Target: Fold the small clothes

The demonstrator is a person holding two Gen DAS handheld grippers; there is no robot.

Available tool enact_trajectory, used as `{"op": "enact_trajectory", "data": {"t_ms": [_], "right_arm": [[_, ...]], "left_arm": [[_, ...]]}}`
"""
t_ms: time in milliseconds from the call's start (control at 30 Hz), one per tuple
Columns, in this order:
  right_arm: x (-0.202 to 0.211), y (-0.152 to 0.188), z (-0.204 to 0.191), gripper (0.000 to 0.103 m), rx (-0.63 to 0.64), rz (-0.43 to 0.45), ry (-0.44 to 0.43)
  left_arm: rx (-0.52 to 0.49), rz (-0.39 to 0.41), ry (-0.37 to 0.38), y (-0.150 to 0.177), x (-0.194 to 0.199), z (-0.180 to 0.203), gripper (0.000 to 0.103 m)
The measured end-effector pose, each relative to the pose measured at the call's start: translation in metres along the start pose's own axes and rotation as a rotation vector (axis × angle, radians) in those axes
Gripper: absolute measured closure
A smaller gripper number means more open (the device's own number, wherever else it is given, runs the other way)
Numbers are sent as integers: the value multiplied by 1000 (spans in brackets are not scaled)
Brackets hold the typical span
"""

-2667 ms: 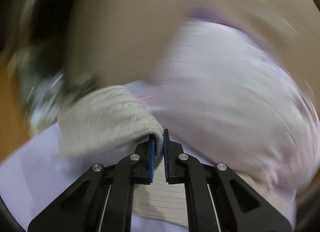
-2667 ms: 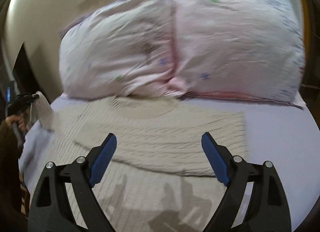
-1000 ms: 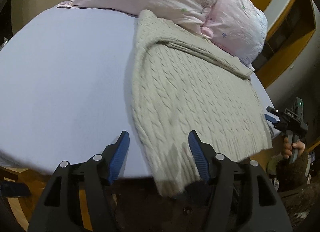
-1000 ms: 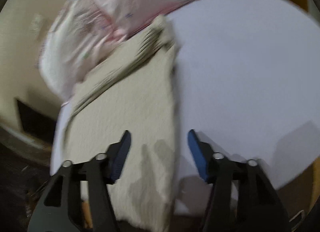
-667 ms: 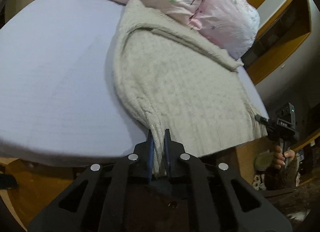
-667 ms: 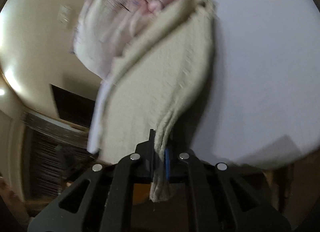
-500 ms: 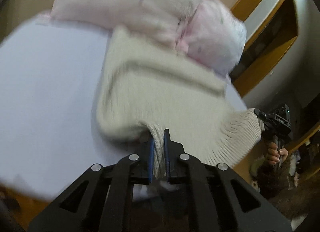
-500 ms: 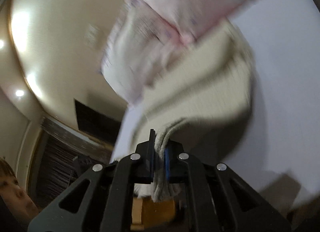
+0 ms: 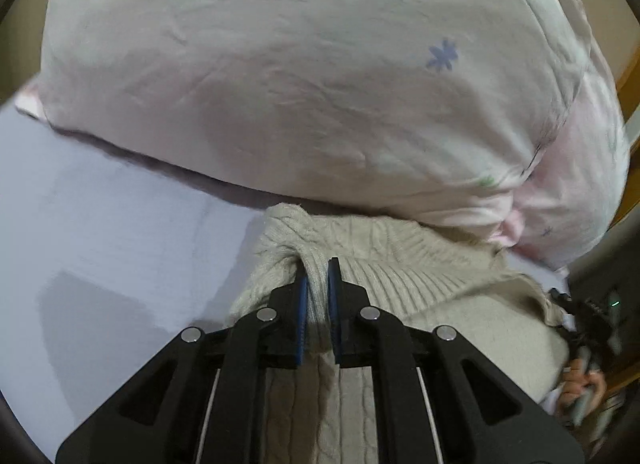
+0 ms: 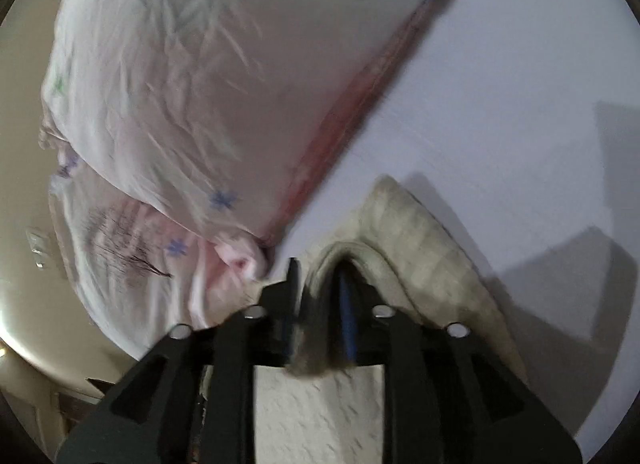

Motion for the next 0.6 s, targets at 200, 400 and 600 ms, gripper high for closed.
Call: {"op": "enact_trajectory", "data": {"t_ms": [200,400,600], "right_arm": [[50,-3,-16,12,100,162,-86],[71,19,-5,11,215,172,-77],[44,28,-22,11,262,156,-62]], "left_arm": [[192,113,121,-2,57,-44,29],[64,-51,75,44,55,-39,31],[28,-106,49,63,36,-30,45]]}}
Point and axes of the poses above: each gripper's, at about its wrist camera, not at the fingertips, and x roughly against the way its jaws point, z to its right, y to its underside, the point moved 2 cm from there along -x, roughly the way its jaws point, and after that the axes turned 4 degrees about -y, right-handed, at the moved point
